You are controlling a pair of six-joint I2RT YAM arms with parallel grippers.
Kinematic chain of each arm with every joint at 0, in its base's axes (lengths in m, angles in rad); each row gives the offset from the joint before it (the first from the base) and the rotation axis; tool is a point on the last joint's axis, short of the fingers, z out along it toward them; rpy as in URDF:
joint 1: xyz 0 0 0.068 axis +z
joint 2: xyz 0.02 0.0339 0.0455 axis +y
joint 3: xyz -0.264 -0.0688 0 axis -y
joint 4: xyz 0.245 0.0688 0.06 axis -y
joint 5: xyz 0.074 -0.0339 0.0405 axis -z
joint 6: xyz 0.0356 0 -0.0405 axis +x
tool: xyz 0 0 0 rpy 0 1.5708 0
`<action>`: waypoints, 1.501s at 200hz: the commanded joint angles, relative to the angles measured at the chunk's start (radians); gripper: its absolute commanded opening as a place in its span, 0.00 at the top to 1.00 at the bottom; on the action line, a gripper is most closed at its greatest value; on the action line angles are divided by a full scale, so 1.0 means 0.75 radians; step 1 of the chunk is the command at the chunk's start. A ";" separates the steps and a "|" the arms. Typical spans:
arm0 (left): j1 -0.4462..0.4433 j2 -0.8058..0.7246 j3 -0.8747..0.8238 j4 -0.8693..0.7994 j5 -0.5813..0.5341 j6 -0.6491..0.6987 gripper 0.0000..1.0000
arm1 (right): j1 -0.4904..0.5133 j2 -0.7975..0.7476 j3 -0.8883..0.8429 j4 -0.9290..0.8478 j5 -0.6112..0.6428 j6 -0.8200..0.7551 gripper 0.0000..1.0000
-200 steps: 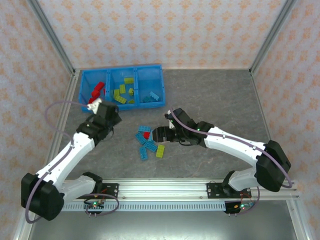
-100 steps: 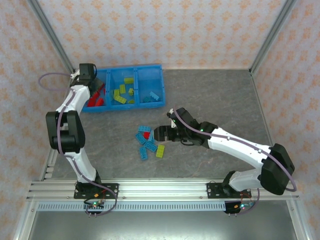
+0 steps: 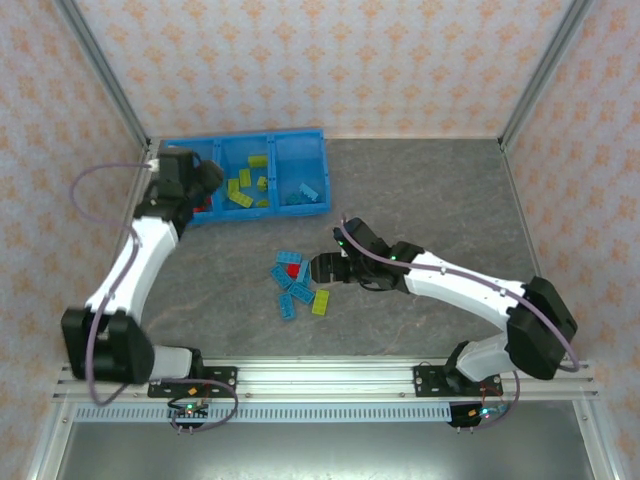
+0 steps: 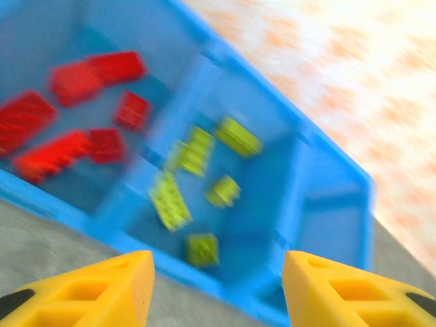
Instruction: Sort the legos into containers by color
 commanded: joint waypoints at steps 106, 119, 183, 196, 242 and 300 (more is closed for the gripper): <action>-0.260 -0.477 -0.733 0.274 -0.115 0.405 0.39 | 0.100 0.570 0.299 0.143 0.173 0.372 0.23; -0.259 -0.488 -0.742 0.290 -0.112 0.393 0.39 | 0.100 0.590 0.288 0.151 0.186 0.405 0.25; -0.259 -0.575 -0.810 0.367 -0.068 0.377 0.18 | 0.100 0.635 0.252 0.154 0.232 0.450 0.41; -0.258 -0.587 -0.814 0.362 -0.076 0.375 0.18 | 0.100 0.654 0.248 0.154 0.236 0.456 0.43; -0.259 -0.587 -0.816 0.348 -0.105 0.362 0.18 | 0.099 0.620 0.227 0.088 0.329 0.442 0.55; -0.261 -0.607 -0.819 0.344 -0.115 0.361 0.18 | 0.083 0.397 0.177 0.081 0.456 0.334 0.73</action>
